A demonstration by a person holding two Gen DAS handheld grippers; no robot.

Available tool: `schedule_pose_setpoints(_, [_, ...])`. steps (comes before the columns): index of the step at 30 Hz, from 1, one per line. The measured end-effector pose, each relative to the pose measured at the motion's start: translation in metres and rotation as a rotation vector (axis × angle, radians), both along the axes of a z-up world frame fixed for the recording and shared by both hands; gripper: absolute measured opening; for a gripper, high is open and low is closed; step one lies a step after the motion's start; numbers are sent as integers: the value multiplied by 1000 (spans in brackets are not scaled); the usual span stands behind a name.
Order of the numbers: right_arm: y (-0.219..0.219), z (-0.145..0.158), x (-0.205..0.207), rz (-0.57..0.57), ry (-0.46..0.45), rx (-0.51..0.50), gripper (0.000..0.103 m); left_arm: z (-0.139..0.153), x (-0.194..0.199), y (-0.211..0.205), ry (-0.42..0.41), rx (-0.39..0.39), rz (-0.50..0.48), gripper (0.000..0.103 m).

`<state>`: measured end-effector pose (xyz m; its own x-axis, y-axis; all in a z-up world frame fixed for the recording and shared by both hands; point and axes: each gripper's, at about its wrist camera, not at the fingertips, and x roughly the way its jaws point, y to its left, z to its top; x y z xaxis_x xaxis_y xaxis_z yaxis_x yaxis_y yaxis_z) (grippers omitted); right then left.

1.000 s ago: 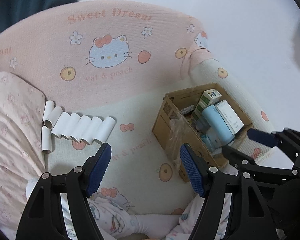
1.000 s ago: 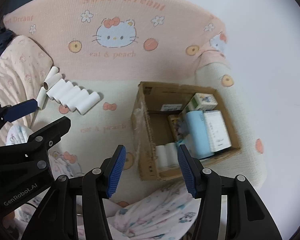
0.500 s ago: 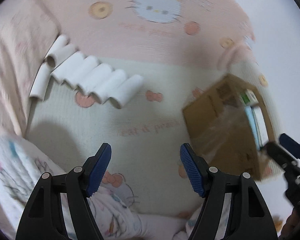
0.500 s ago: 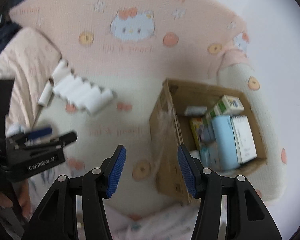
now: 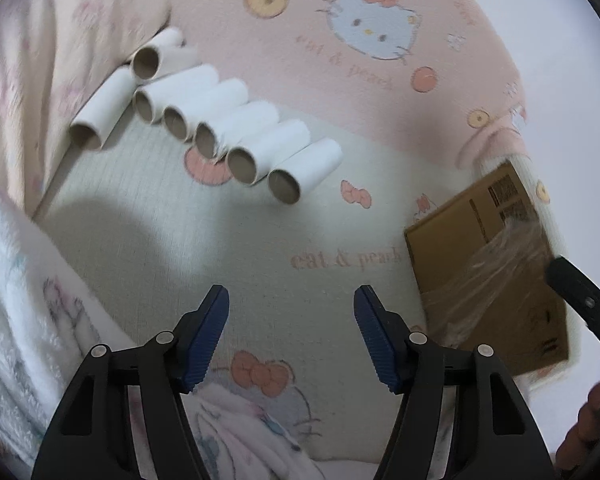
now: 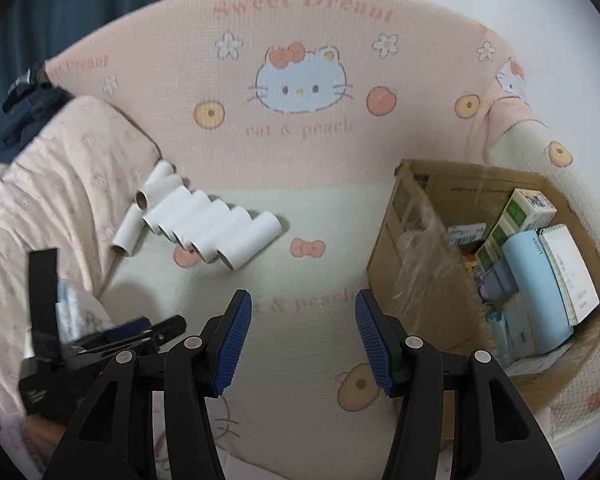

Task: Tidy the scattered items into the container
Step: 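Move both tools toward the row of white paper tubes, then pull the end white tube away from the row with the left gripper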

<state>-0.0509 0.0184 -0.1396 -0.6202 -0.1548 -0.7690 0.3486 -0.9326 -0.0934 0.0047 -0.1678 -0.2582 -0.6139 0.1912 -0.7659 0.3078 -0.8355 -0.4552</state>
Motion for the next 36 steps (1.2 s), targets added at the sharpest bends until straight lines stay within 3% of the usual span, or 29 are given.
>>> schedule_pose_setpoints(2, [-8, -11, -2, 21, -19, 1, 51, 0, -5, 3, 4, -28, -10, 69])
schedule_pose_setpoints(6, [-17, -29, -12, 49, -70, -43, 51, -9, -22, -3, -10, -3, -12, 69])
schedule_pose_setpoints(11, [-31, -52, -31, 68, -76, -27, 51, -25, -44, -24, -13, 104, 27, 68])
schedule_pose_setpoints(13, [-33, -61, -42, 58, -85, -20, 51, -31, -52, -33, -11, 144, 54, 62])
schedule_pose_setpoints(19, [-37, -84, -79, 11, -171, -43, 51, -37, -72, -47, 6, 160, 111, 51])
schedule_pose_setpoints(24, [-43, -101, -106, -15, -252, -84, 51, -24, -81, -38, 60, 78, 61, 42])
schedule_pose_setpoints(27, [-46, -109, -120, -39, -287, -108, 51, -16, -88, -35, 94, 37, 20, 29])
schedule_pose_setpoints(31, [-48, -116, -135, -60, -341, -139, 51, -17, -103, -40, 95, 60, -20, 16])
schedule_pose_setpoints(36, [-45, -124, -149, -92, -377, -158, 51, -15, -117, -46, 104, 43, -45, 16])
